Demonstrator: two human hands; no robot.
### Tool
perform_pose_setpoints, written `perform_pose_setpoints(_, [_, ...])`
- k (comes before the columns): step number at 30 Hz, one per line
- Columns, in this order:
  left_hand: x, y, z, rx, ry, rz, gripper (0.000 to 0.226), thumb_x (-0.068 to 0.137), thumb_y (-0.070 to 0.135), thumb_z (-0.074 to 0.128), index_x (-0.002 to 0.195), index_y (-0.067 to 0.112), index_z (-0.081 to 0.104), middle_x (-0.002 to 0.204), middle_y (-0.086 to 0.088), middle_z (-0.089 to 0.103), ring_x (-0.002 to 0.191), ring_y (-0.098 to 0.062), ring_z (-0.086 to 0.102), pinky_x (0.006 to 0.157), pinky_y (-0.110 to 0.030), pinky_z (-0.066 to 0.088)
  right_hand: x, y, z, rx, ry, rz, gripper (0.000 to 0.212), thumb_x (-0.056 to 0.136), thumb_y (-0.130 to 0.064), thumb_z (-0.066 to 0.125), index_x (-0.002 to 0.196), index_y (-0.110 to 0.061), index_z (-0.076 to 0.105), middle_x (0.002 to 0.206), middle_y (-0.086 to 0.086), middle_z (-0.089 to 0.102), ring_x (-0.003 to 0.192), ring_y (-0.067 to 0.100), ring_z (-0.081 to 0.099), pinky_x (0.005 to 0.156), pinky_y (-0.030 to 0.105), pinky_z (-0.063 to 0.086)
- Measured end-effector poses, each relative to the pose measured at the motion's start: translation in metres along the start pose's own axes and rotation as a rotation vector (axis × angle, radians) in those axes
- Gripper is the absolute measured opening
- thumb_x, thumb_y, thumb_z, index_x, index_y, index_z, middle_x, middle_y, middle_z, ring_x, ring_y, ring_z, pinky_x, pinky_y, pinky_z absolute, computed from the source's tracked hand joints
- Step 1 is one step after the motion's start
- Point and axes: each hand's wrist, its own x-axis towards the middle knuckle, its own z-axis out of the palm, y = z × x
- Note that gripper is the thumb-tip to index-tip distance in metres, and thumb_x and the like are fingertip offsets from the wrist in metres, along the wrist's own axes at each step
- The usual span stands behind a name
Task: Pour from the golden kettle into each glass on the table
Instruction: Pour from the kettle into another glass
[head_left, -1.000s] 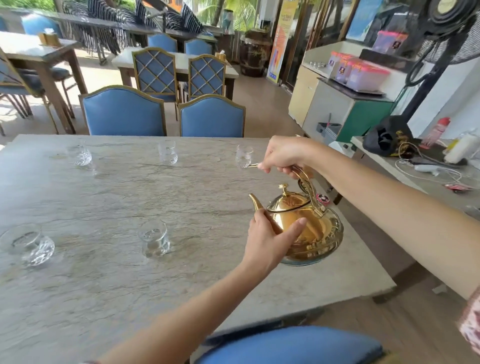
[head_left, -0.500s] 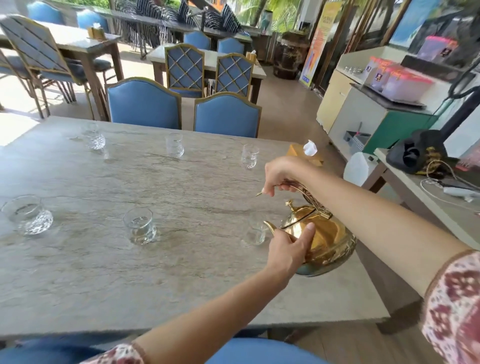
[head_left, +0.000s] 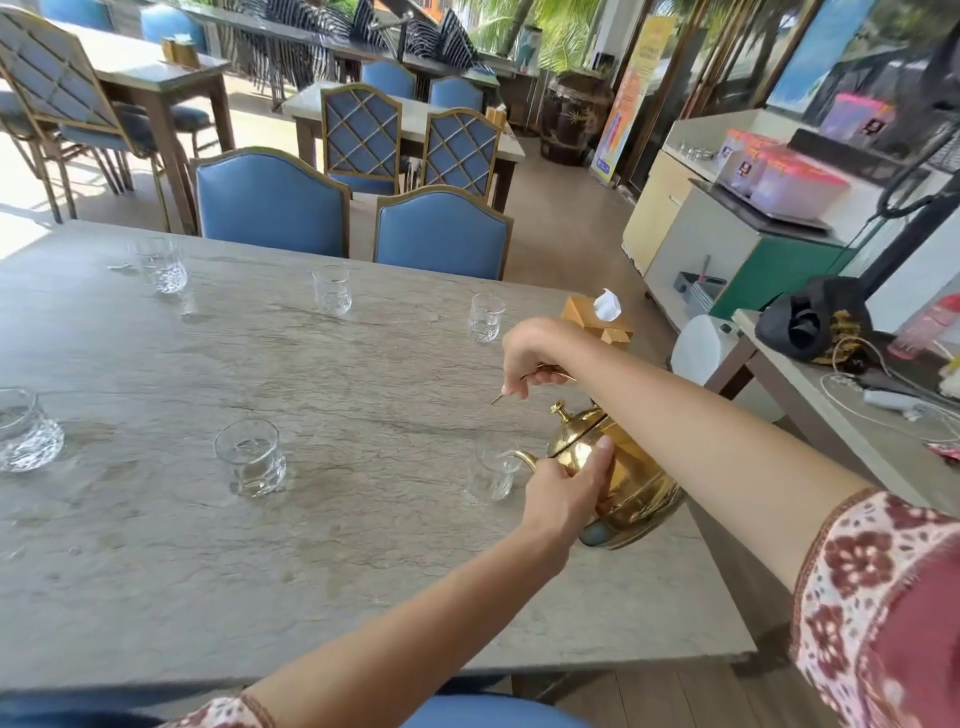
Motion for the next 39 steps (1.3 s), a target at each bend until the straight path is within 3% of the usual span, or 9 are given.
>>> perform_pose_setpoints(4, [0.0, -0.001, -0.002, -0.035, -0.01, -0.014, 0.052, 0.086, 0.066, 0.059, 0.094, 0.015, 0.05, 0.123, -0.015, 0.067, 0.115, -0.026, 0.064, 0.064, -0.021, 0.037, 0.003, -0.002, 0.0, 0.007, -0.01, 0.009, 0.038, 0.098, -0.029, 0.052, 0.12, -0.001, 0.063, 0.059, 0.003, 0.037, 0.051, 0.017, 0.034, 0.051, 0.026, 0.032])
perform_pose_setpoints(8, [0.001, 0.0, -0.001, -0.06, -0.017, -0.009, 0.052, 0.088, 0.065, 0.058, 0.094, 0.014, 0.05, 0.122, -0.014, 0.067, 0.117, -0.027, 0.063, 0.063, -0.02, 0.034, 0.002, -0.004, 0.001, -0.007, -0.017, 0.009, 0.038, 0.099, -0.029, 0.051, 0.123, -0.001, 0.061, 0.059, 0.003, 0.037, 0.052, 0.015, 0.033, 0.052, 0.025, 0.03])
perform_pose_setpoints(12, [0.001, -0.001, 0.001, -0.068, -0.024, -0.012, 0.053, 0.089, 0.064, 0.057, 0.098, 0.012, 0.05, 0.107, -0.008, 0.059, 0.107, -0.024, 0.061, 0.063, -0.02, 0.033, 0.001, -0.006, 0.002, -0.031, -0.01, 0.023, 0.038, 0.099, -0.028, 0.051, 0.124, -0.001, 0.061, 0.06, 0.002, 0.037, 0.052, 0.015, 0.033, 0.051, 0.024, 0.031])
perform_pose_setpoints(16, [0.001, -0.002, 0.001, -0.079, -0.032, -0.02, 0.048, 0.088, 0.065, 0.058, 0.089, 0.018, 0.046, 0.122, -0.013, 0.066, 0.115, -0.026, 0.063, 0.062, -0.02, 0.032, 0.0, -0.005, 0.001, -0.059, 0.0, 0.023, 0.038, 0.099, -0.028, 0.051, 0.123, -0.001, 0.063, 0.059, 0.002, 0.038, 0.052, 0.015, 0.034, 0.051, 0.025, 0.031])
perform_pose_setpoints(21, [0.002, -0.002, 0.002, -0.057, -0.033, 0.005, 0.049, 0.088, 0.064, 0.058, 0.091, 0.016, 0.047, 0.103, -0.006, 0.057, 0.094, -0.018, 0.054, 0.064, -0.021, 0.035, 0.001, -0.007, 0.001, -0.069, -0.009, 0.041, 0.039, 0.099, -0.029, 0.051, 0.125, -0.002, 0.062, 0.06, 0.001, 0.036, 0.052, 0.013, 0.031, 0.051, 0.023, 0.029])
perform_pose_setpoints(28, [-0.003, 0.003, 0.0, -0.045, -0.025, 0.011, 0.041, 0.092, 0.058, 0.056, 0.084, 0.02, 0.042, 0.103, -0.001, 0.051, 0.09, -0.013, 0.048, 0.064, -0.02, 0.035, -0.001, -0.013, -0.002, -0.105, -0.011, 0.049, 0.04, 0.1, -0.031, 0.048, 0.127, -0.004, 0.06, 0.061, 0.0, 0.035, 0.051, 0.012, 0.03, 0.049, 0.022, 0.029])
perform_pose_setpoints(35, [-0.001, 0.005, 0.0, -0.053, -0.02, 0.029, 0.051, 0.09, 0.06, 0.057, 0.099, 0.012, 0.048, 0.1, -0.005, 0.054, 0.088, -0.016, 0.05, 0.064, -0.023, 0.036, -0.001, -0.017, -0.003, -0.141, -0.009, 0.046, 0.04, 0.1, -0.033, 0.048, 0.126, -0.005, 0.06, 0.062, 0.0, 0.036, 0.049, 0.012, 0.03, 0.047, 0.022, 0.029])
perform_pose_setpoints(39, [-0.003, 0.008, 0.002, -0.059, -0.021, 0.023, 0.047, 0.092, 0.058, 0.055, 0.096, 0.011, 0.046, 0.095, -0.003, 0.049, 0.083, -0.014, 0.046, 0.065, -0.024, 0.036, -0.002, -0.017, -0.003, -0.168, -0.01, 0.037, 0.041, 0.099, -0.033, 0.048, 0.127, -0.006, 0.061, 0.061, -0.001, 0.036, 0.048, 0.012, 0.03, 0.046, 0.021, 0.029])
